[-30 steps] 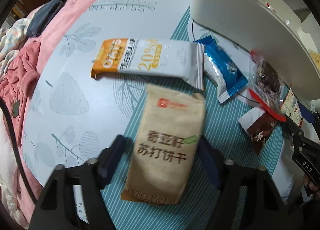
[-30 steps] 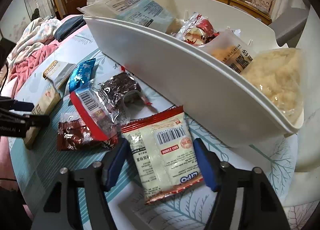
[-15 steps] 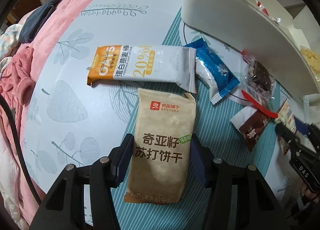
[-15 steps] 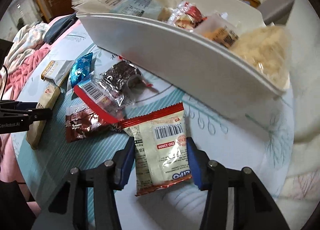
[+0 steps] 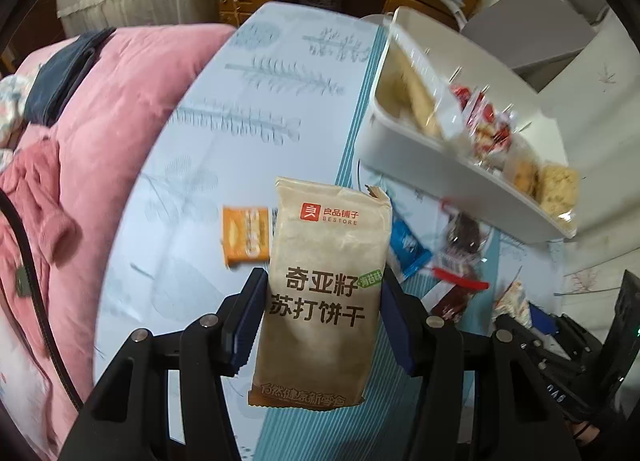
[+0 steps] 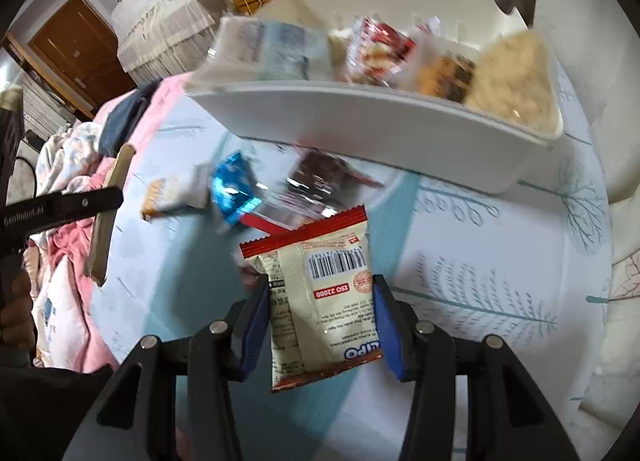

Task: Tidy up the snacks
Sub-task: 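Grasp the brown cracker bag with the left tool while the right tool grasps the Lipo packet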

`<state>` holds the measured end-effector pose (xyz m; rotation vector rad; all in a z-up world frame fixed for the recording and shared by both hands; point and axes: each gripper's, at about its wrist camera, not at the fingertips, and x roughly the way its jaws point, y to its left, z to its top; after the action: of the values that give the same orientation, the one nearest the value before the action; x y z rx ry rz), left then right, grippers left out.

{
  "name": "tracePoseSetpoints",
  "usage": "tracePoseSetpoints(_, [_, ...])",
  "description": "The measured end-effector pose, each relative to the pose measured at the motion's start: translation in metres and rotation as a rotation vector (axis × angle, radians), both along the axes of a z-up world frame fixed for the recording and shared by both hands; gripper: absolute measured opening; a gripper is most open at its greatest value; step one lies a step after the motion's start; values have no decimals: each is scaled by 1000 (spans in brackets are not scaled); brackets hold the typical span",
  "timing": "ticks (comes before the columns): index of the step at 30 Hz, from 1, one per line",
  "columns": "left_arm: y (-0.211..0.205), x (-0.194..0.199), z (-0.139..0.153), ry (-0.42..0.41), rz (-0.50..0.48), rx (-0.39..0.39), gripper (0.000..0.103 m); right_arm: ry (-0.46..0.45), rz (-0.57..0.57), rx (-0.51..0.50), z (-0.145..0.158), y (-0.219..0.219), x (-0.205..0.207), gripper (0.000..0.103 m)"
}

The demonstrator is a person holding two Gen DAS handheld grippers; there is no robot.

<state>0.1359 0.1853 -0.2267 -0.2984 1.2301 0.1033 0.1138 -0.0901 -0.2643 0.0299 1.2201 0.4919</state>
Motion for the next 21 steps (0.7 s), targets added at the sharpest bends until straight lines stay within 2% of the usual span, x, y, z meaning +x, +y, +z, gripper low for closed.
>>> tracePoseSetpoints(4, [5, 15, 32, -35, -25, -37, 54, -40, 8, 15, 22, 14, 1, 49])
tracePoseSetpoints(10, [-2, 48, 77, -123, -102, -76, 54, -147, -2, 16, 58, 24, 13, 49])
tracePoseSetpoints(21, [-43, 114, 125, -223, -239, -73, 54, -304, -80, 13, 112, 12, 55, 49])
